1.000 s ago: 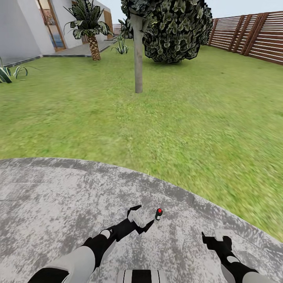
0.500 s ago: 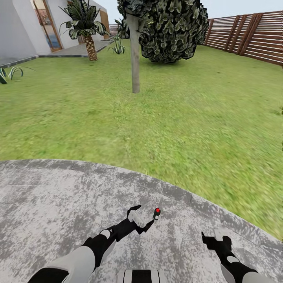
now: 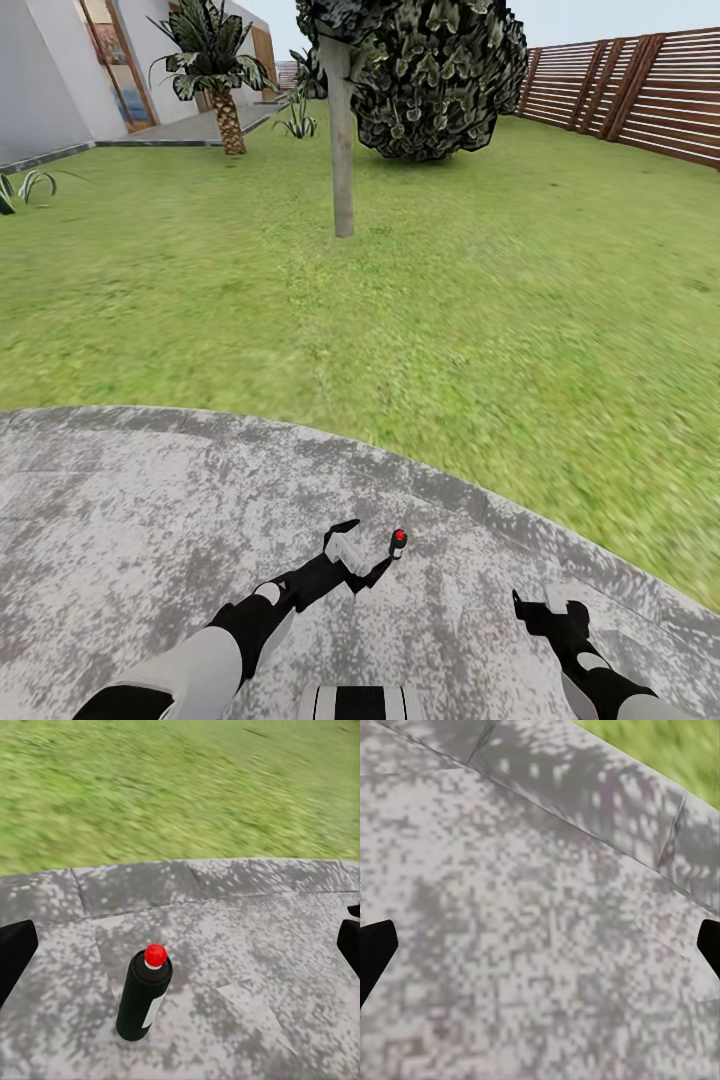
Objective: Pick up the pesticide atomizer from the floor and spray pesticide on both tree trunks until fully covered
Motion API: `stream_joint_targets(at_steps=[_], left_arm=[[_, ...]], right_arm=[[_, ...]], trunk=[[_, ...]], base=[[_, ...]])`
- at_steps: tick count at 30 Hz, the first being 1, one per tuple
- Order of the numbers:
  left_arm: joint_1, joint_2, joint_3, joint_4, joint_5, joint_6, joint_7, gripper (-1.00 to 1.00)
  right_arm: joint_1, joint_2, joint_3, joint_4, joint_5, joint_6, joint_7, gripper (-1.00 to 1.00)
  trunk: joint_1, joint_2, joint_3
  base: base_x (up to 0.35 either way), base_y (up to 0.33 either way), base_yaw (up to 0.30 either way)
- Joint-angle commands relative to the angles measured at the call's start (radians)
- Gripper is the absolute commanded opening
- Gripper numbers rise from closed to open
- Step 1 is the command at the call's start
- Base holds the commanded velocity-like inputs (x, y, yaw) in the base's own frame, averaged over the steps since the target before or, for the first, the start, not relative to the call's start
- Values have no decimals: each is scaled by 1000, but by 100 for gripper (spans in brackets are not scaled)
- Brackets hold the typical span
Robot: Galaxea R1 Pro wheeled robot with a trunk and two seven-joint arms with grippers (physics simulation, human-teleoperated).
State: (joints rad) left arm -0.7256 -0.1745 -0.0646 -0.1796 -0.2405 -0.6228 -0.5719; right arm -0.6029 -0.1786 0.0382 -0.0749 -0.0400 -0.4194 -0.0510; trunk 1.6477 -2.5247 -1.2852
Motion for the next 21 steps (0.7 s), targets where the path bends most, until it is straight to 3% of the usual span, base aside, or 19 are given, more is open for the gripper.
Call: stream_joint_targets(at_steps=[1,8,15,21], left_arm=[[0,0,0,0,0,0,0,100],[0,0,0,1,0,0,1,100],[40,40,34,5,32,-4,3,100],[86,45,38,5,36,-5,3,100]], right_arm=[[0,0,0,0,0,0,0,100],[0,0,0,0,0,0,0,100],[10,-9,-2,40,-3,-2,-1,100],[11,-9,-2,63,-2,-3,-1,100]], trunk=[[0,0,0],[0,0,0],[0,0,0],[0,0,0]], base=[[0,0,0],[0,0,0],[0,0,0],[0,0,0]])
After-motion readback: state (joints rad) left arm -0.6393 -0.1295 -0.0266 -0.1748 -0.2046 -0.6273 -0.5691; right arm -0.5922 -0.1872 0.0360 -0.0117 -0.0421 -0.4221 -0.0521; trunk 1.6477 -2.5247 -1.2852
